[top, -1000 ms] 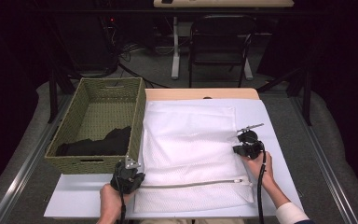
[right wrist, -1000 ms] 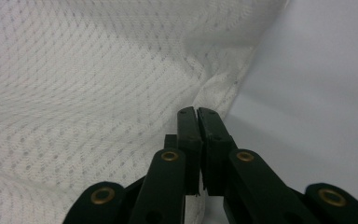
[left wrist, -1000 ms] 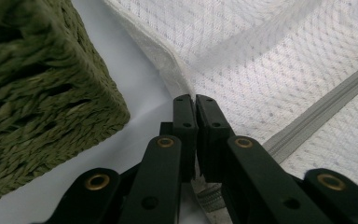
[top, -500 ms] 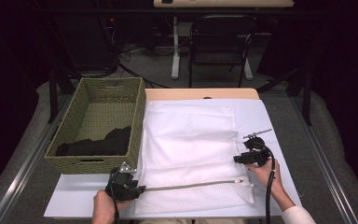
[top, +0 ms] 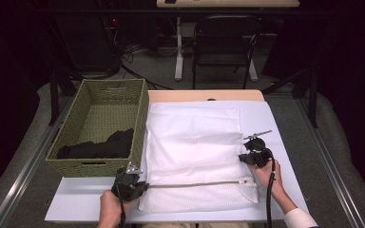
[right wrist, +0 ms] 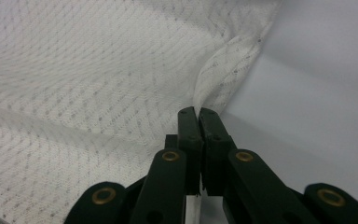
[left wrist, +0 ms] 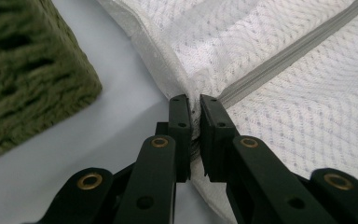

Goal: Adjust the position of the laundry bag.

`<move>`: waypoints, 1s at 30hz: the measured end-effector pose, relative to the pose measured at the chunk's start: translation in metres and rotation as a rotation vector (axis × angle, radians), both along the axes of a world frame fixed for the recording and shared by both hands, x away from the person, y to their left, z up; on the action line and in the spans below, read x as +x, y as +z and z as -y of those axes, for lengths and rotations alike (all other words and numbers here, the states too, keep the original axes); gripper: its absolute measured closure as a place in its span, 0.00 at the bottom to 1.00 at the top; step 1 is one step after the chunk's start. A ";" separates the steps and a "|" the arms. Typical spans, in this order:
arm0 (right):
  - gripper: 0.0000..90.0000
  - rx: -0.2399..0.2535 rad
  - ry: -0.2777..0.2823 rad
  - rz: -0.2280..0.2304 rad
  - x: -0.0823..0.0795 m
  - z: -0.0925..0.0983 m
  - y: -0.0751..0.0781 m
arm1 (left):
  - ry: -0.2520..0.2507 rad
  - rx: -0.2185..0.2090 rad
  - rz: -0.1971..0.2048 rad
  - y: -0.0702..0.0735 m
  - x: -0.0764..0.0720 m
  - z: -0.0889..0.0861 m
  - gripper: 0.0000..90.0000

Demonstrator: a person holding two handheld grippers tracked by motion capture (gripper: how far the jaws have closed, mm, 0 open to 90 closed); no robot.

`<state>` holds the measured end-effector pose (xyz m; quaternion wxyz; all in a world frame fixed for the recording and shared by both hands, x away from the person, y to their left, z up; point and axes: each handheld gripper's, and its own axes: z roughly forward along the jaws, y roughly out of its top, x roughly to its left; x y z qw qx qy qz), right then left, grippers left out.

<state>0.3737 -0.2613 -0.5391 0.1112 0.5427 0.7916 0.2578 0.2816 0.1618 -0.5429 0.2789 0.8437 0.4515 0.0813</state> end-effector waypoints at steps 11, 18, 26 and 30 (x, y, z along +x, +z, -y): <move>0.98 -0.016 -0.001 0.035 0.008 -0.008 0.000 | 0.022 0.028 0.021 0.002 0.001 -0.005 0.93; 0.90 0.005 0.005 0.030 0.008 -0.008 -0.001 | 0.019 0.029 0.016 0.002 0.001 -0.008 0.89; 0.43 0.027 0.052 0.028 -0.006 0.007 0.011 | 0.005 0.004 0.000 0.008 -0.008 -0.013 0.54; 0.28 0.041 0.103 0.015 -0.015 0.012 0.017 | -0.041 0.002 0.041 0.015 -0.014 -0.008 0.41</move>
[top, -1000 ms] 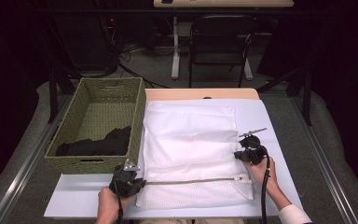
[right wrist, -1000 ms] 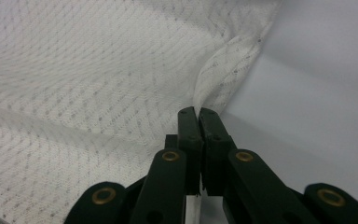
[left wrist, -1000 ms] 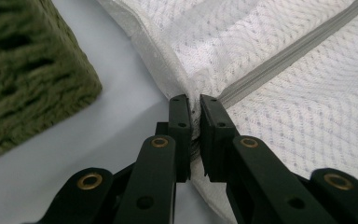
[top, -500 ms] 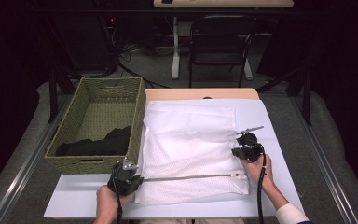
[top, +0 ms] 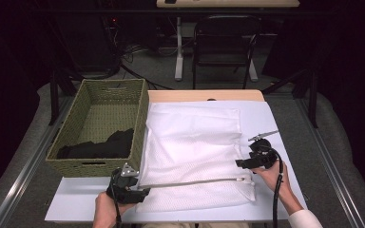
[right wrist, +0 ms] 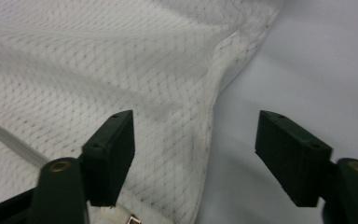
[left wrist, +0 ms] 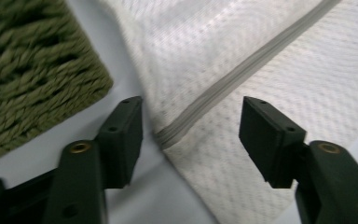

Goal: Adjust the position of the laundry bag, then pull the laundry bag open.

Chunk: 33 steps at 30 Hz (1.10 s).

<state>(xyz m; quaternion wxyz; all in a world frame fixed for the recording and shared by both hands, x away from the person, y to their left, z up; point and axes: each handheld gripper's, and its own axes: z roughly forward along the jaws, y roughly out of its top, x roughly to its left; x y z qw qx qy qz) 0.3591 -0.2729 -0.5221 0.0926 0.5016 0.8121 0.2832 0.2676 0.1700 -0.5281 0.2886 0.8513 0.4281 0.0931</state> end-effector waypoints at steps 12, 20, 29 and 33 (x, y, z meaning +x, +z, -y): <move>0.15 -0.019 0.070 0.019 -0.024 -0.001 0.012 | -0.062 0.018 0.005 0.004 -0.004 0.013 0.18; 0.15 -0.008 0.070 0.016 -0.039 0.005 0.014 | -0.083 0.014 -0.008 0.003 -0.004 0.017 0.18; 0.18 0.003 0.050 0.007 -0.047 0.011 0.012 | -0.102 0.016 -0.010 0.003 -0.004 0.020 0.17; 0.21 0.013 0.043 0.007 -0.049 0.012 0.010 | -0.110 0.018 -0.007 0.002 -0.004 0.022 0.17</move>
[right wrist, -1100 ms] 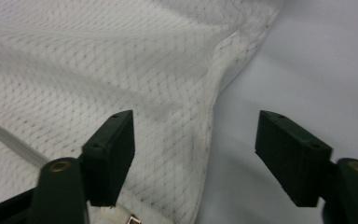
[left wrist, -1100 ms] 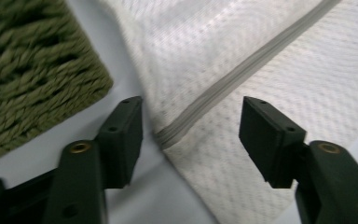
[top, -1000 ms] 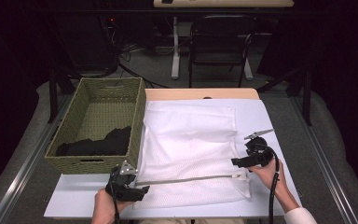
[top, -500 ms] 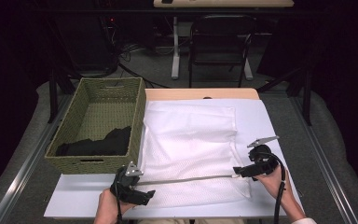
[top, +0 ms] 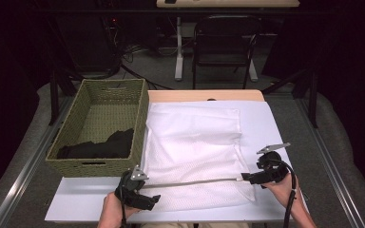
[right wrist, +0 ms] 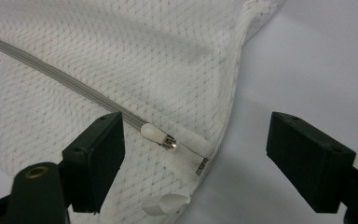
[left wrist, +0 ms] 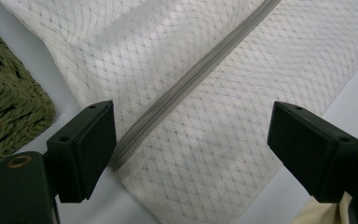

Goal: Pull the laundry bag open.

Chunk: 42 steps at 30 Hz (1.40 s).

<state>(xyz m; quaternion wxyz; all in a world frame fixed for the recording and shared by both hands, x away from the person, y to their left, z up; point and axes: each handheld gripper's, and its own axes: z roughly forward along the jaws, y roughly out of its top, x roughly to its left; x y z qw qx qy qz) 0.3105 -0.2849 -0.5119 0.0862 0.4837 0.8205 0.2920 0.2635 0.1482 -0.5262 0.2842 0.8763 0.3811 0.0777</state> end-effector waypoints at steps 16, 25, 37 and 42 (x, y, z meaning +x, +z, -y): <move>0.49 0.043 -0.050 -0.073 0.002 0.010 -0.010 | -0.014 0.002 -0.017 -0.004 0.002 0.006 0.17; 0.62 0.063 -0.074 -0.142 0.008 0.011 -0.024 | -0.014 -0.003 -0.021 -0.005 0.003 0.007 0.17; 0.73 0.042 -0.094 -0.153 0.008 0.002 -0.024 | -0.020 -0.001 -0.023 -0.005 0.003 0.006 0.17; 0.79 -0.009 -0.090 -0.134 0.006 -0.003 -0.023 | -0.026 0.006 -0.020 -0.006 0.003 0.007 0.17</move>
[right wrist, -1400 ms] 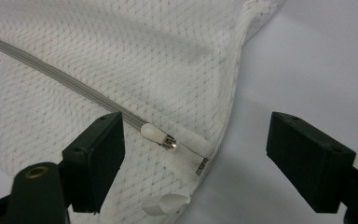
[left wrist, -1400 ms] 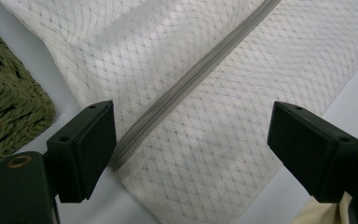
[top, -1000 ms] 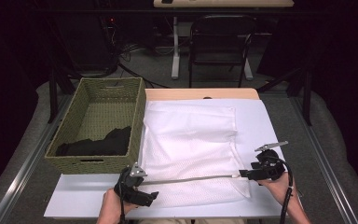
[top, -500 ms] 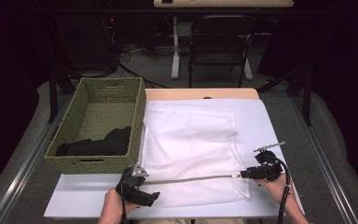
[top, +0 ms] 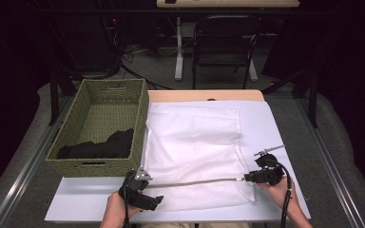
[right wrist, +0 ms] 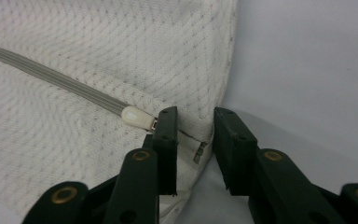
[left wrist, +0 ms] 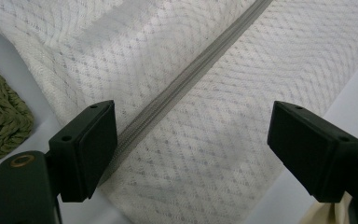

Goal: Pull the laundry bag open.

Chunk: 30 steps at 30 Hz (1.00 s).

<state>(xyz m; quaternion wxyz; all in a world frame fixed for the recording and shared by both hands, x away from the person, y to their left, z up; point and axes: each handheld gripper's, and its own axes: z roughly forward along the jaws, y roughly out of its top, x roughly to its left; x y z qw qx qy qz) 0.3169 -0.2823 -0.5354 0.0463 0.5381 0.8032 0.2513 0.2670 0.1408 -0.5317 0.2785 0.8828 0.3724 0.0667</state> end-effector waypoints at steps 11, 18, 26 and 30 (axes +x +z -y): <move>0.94 -0.036 0.028 0.028 -0.004 -0.007 0.001 | -0.014 -0.007 0.000 0.000 -0.002 0.002 0.19; 0.94 -0.013 0.038 0.076 -0.009 -0.008 0.014 | -0.035 -0.023 -0.009 0.002 -0.001 0.008 0.18; 0.94 -0.022 0.042 0.106 -0.012 -0.012 0.019 | -0.092 -0.042 -0.003 0.008 0.002 0.027 0.17; 0.94 -0.054 0.041 0.127 -0.016 -0.017 0.023 | -0.125 -0.057 -0.013 0.009 0.005 0.043 0.17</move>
